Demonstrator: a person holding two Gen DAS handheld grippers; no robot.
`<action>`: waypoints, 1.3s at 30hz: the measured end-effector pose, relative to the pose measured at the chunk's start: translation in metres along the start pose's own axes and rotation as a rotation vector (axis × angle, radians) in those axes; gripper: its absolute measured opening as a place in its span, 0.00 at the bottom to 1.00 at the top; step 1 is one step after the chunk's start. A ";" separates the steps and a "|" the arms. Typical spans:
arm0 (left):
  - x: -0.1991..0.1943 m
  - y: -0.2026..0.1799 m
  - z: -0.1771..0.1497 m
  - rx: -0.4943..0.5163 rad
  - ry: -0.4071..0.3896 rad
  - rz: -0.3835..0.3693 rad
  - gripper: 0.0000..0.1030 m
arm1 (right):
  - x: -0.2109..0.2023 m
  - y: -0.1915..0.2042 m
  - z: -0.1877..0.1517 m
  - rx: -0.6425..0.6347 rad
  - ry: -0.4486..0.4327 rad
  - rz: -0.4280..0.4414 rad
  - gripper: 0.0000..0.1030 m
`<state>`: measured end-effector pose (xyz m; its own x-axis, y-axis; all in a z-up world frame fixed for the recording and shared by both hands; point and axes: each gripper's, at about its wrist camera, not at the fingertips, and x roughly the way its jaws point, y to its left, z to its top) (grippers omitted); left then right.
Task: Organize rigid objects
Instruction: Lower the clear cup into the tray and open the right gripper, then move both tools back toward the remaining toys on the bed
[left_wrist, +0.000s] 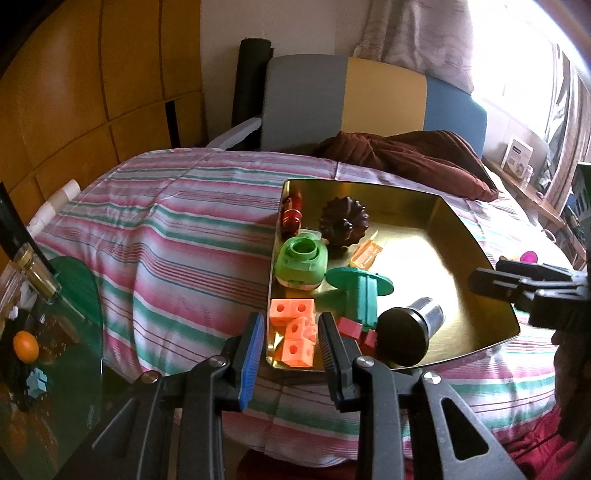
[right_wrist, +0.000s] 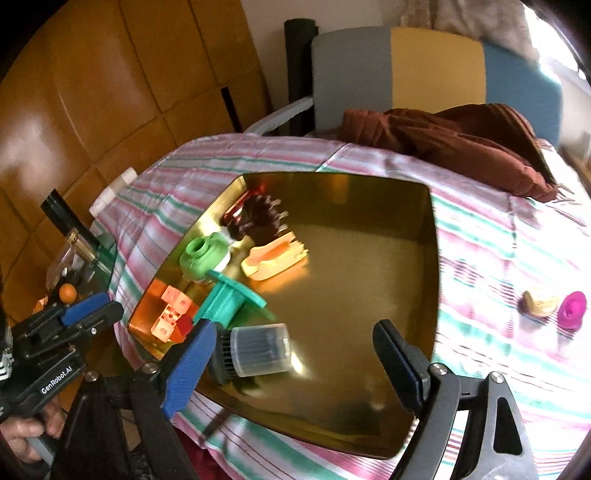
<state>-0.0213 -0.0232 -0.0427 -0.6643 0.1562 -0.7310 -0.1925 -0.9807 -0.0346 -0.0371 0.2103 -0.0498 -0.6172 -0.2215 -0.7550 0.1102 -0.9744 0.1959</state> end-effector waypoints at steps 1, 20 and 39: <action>0.000 -0.002 0.000 0.006 0.000 -0.002 0.29 | -0.003 -0.003 0.000 0.003 -0.006 -0.002 0.85; -0.009 -0.071 0.019 0.183 -0.034 -0.068 0.29 | -0.059 -0.138 0.007 0.159 -0.087 -0.270 0.85; 0.009 -0.189 0.045 0.411 -0.044 -0.154 0.29 | -0.083 -0.299 -0.044 0.641 -0.147 -0.495 0.84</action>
<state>-0.0230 0.1685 -0.0123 -0.6335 0.3107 -0.7086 -0.5573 -0.8185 0.1394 0.0157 0.5184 -0.0739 -0.5785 0.2786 -0.7667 -0.6404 -0.7373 0.2152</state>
